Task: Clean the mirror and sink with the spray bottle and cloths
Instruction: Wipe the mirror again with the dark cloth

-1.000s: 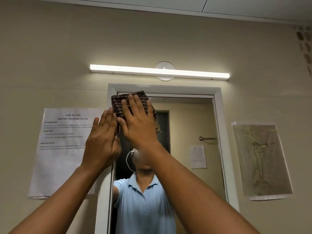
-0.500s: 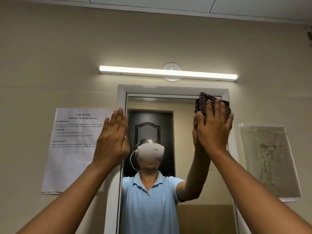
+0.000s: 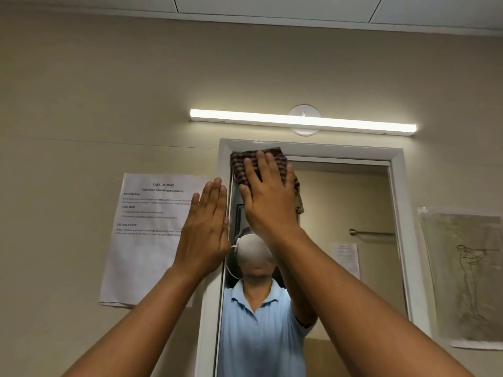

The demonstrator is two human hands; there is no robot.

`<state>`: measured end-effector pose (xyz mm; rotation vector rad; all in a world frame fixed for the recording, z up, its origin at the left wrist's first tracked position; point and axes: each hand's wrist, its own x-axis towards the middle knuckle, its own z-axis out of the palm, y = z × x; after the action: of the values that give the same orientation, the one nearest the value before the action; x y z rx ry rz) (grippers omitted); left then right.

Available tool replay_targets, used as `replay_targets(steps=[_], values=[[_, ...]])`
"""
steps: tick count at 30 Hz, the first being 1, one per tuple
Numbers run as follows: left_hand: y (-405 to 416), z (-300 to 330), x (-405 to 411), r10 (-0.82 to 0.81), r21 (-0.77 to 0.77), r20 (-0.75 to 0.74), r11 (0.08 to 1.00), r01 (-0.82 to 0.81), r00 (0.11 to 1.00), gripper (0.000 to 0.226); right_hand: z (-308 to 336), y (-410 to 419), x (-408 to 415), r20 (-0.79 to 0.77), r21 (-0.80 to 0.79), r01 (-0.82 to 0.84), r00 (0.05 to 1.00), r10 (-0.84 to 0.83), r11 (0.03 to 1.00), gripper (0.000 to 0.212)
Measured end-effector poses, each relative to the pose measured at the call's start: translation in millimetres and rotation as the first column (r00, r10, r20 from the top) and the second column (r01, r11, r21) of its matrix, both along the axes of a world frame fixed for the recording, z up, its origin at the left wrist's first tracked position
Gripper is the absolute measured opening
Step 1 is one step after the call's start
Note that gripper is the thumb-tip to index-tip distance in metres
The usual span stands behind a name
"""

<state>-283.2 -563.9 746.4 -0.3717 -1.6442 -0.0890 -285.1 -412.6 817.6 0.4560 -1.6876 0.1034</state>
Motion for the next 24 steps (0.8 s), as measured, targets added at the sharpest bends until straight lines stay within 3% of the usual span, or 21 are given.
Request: replay_targets(steps=[9, 17, 24], values=[[-2.4, -2.4, -2.5, -0.081, 0.016, -0.002, 0.997, 0.081, 0.997, 0.062, -10.6, -7.5, -1.1, 0.007, 0.078, 0.015, 1.000, -0.015, 0.997, 0.058], [-17.1, -50.7, 9.8, -0.062, -0.017, 0.059, 0.998, 0.063, 0.996, 0.062, -107.1, -4.2, -6.7, -0.032, 0.119, 0.001, 0.999, 0.003, 0.993, 0.061], [-15.8, -71.9, 17.5, -0.026, -0.033, 0.132, 0.999, 0.031, 0.991, 0.065, -187.9, 3.0, -1.0, 0.040, 0.205, 0.003, 0.999, -0.011, 0.979, 0.063]])
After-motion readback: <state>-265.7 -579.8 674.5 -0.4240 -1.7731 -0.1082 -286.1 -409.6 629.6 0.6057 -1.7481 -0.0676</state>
